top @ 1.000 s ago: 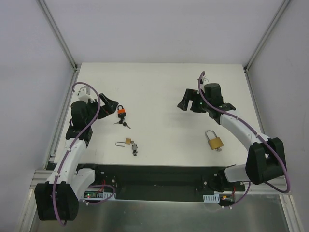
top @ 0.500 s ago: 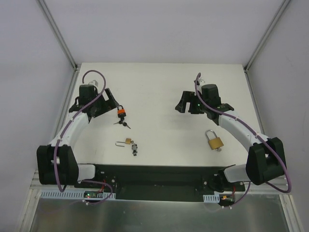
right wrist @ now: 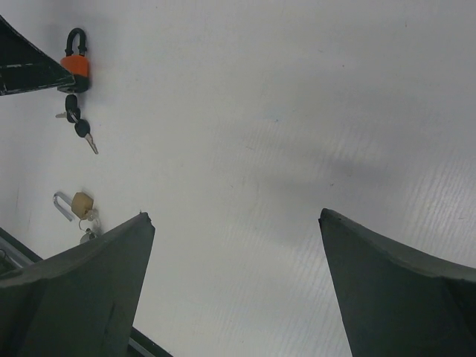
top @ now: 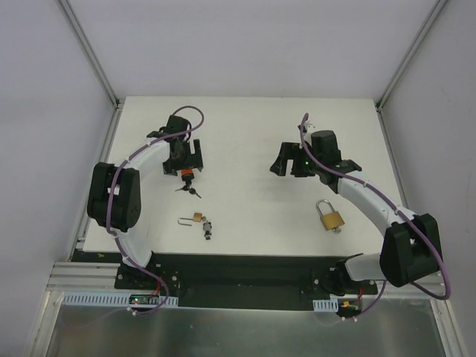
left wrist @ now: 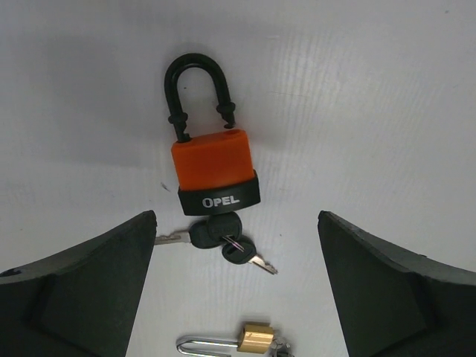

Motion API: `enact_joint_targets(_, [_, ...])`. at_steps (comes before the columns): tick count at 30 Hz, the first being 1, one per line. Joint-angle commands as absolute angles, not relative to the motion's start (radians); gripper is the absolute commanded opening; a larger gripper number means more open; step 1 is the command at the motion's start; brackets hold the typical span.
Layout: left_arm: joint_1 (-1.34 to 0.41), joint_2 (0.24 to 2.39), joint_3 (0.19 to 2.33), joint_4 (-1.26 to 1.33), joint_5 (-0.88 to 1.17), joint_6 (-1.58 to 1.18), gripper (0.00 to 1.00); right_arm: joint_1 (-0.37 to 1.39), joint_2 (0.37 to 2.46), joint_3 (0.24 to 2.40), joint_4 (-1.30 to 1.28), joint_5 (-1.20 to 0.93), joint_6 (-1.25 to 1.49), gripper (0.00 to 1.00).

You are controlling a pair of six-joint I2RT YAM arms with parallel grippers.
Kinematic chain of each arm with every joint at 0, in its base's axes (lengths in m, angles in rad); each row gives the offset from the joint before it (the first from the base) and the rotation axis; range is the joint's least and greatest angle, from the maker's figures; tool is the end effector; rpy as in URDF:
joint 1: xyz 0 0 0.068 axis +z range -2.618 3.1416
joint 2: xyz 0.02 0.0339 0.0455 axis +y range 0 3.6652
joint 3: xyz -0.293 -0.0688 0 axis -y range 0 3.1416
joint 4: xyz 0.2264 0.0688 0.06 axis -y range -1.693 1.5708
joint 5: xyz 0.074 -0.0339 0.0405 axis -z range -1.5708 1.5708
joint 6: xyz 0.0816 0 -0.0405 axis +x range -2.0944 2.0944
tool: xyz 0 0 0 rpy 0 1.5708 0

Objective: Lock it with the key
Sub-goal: Pick up the lock from the center of the board.

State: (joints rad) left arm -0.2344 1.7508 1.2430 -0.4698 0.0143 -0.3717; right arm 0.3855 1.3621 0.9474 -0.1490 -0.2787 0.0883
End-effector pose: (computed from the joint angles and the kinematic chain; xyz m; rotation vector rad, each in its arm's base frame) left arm 0.3756 -0.0909 0.2151 -0.1706 2.5625 -0.2518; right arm 0.2877 0.1410 0.2824 -0.4845 2.1098 0.5733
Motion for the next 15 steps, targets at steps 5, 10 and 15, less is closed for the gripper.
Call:
enact_joint_targets(5, [-0.227, 1.799, 1.276, -0.546, -0.061, -0.354, 0.86, 0.396, 1.324, 0.945, -0.167, -0.339, 0.051, 0.96])
enact_joint_targets(10, [-0.227, 1.816, 1.285, -0.546, -0.069, -0.351, 0.85, 0.403, 1.333, 0.953, -0.172, -0.345, 0.048, 0.96])
enact_joint_targets(15, [-0.227, 1.881, 1.330, -0.546, -0.055, -0.338, 0.80, 0.407, 1.345, 0.968, -0.178, -0.341, 0.049, 0.96])
